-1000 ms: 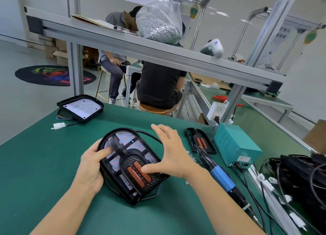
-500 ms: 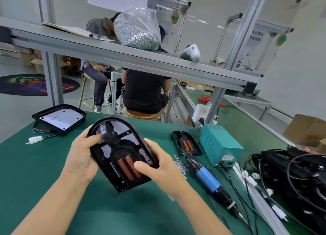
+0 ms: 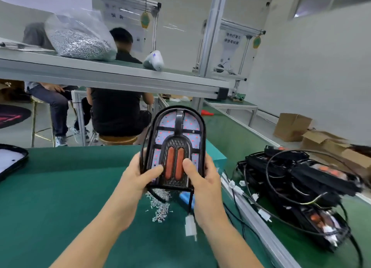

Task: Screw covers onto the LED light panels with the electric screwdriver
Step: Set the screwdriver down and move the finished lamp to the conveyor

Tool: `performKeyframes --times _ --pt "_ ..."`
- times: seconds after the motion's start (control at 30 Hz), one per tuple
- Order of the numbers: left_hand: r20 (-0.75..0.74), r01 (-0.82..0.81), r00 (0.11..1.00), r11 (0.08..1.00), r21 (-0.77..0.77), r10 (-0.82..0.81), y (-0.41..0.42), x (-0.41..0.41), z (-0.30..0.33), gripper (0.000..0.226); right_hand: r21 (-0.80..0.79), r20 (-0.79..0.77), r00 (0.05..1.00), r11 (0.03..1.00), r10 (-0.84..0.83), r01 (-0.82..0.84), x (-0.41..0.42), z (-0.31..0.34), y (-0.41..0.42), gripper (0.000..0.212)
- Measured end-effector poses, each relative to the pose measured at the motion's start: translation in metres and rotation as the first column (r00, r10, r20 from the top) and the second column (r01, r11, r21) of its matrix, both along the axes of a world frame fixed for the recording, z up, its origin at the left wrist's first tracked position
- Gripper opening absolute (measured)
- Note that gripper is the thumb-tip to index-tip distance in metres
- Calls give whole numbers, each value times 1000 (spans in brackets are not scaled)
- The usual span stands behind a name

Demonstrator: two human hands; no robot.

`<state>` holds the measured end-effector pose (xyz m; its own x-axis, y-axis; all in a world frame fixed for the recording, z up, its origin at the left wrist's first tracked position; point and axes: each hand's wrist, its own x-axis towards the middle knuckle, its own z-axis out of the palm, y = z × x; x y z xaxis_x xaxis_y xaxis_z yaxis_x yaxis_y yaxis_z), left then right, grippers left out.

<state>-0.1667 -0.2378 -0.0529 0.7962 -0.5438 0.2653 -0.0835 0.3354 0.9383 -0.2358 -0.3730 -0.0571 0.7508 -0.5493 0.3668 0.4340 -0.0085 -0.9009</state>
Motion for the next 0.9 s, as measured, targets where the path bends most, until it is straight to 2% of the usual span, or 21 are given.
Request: performKeyframes --times 0.1,0.2,0.3,0.37,0.47,0.6,0.73,0.83,0.9 --pt "-48 118 992 993 -14 -118 -40 -16 0 43 62 24 996 994 -88 87 -19 13 -31 34" --pt "-86 200 975 978 -56 -204 -82 -26 11 34 80 4 980 977 -199 198 -42 25 -62 33" --pt "-120 256 957 964 -66 -263 -126 -39 23 23 28 -46 954 954 -295 297 -68 41 -91 30" --pt "-150 309 937 948 -70 -316 -151 -49 32 19 -64 -91 924 928 -372 367 -83 53 -112 28" --pt "-179 371 911 928 -39 -372 -187 -60 49 10 -250 -212 843 861 -495 443 -101 76 -145 44" --pt "-235 425 884 904 44 -404 -235 -72 73 4 -410 -273 741 771 -613 487 -122 108 -185 60" --pt "-300 417 880 901 121 -368 -276 -82 90 19 -471 -366 649 734 -667 489 -131 126 -226 59" --pt "-326 400 879 910 110 -347 -297 -91 97 8 -482 -428 556 701 -712 526 -131 128 -249 59" --pt "-345 407 871 907 106 -350 -306 -94 95 27 -506 -475 470 668 -744 545 -132 126 -261 52"
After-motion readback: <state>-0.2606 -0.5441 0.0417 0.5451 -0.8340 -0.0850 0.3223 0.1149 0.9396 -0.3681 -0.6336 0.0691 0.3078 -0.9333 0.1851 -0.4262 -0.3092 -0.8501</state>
